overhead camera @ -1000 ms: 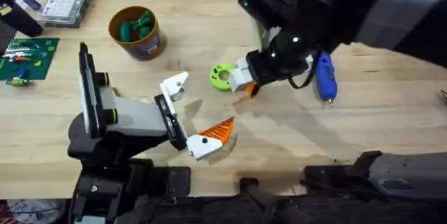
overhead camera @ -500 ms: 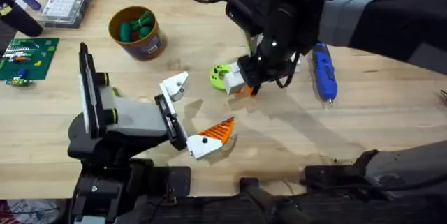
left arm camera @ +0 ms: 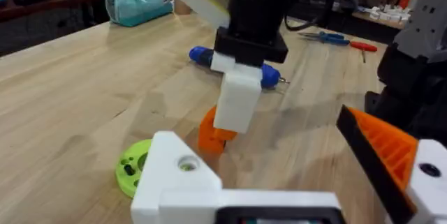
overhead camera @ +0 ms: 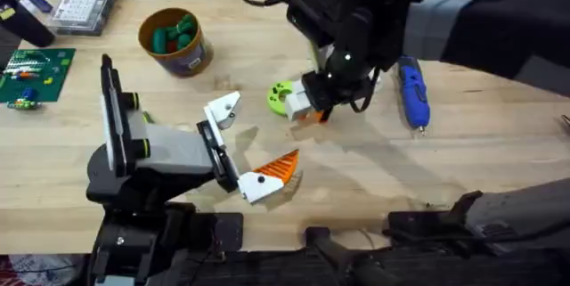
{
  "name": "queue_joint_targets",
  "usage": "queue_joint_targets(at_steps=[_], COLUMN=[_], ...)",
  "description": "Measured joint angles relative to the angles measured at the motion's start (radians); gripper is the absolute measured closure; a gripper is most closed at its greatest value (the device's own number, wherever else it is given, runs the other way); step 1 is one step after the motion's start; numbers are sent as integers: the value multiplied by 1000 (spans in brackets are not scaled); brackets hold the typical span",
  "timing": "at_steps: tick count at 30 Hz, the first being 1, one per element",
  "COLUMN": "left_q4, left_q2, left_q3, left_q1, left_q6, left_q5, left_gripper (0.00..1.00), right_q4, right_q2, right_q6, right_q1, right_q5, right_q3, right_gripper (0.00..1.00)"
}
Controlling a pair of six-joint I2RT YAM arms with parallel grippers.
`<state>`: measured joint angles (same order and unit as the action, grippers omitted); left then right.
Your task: Pick up the gripper from the table and insert it into the empty holder that is missing its gripper. Then pick up a screw, insert it into the mounting hole, and use the screwdriver to tighten it. Finally, clean up the table by picking up the vegetable and placing it into the bucket.
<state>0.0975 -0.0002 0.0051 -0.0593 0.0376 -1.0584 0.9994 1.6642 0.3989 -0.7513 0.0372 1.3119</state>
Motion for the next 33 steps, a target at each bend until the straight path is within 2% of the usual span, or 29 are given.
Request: queue_joint_targets(at_steps=[3,7,12,14,16,18,25,33], left_q4=[0,0,0,0,0,0,0,0], left_q2=[0,0,0,0,0,0,0,0], left_q3=[0,0,0,0,0,0,0,0], left_q1=[0,0,0,0,0,0,0,0], left_q6=[0,0,0,0,0,0,0,0], left_q5=[0,0,0,0,0,0,0,0], left_gripper=[9,9,9,9,9,9,9,9], right_q4=[-5,-4,-6,-7,-8,-9,0,78], right_q2=[10,13,13,13,13,13,12,-75], right_q6=[-3,-5,-14,-12,-17,-17,-19,-58], right_q1=[0,0,0,0,0,0,2,61], right_q5=[0,0,0,0,3,5,-6,-103], right_q3=[-8,-14,-14,-14,-14,-15,-14,59], right_gripper=[79,177,490,774,954,991,993,993])
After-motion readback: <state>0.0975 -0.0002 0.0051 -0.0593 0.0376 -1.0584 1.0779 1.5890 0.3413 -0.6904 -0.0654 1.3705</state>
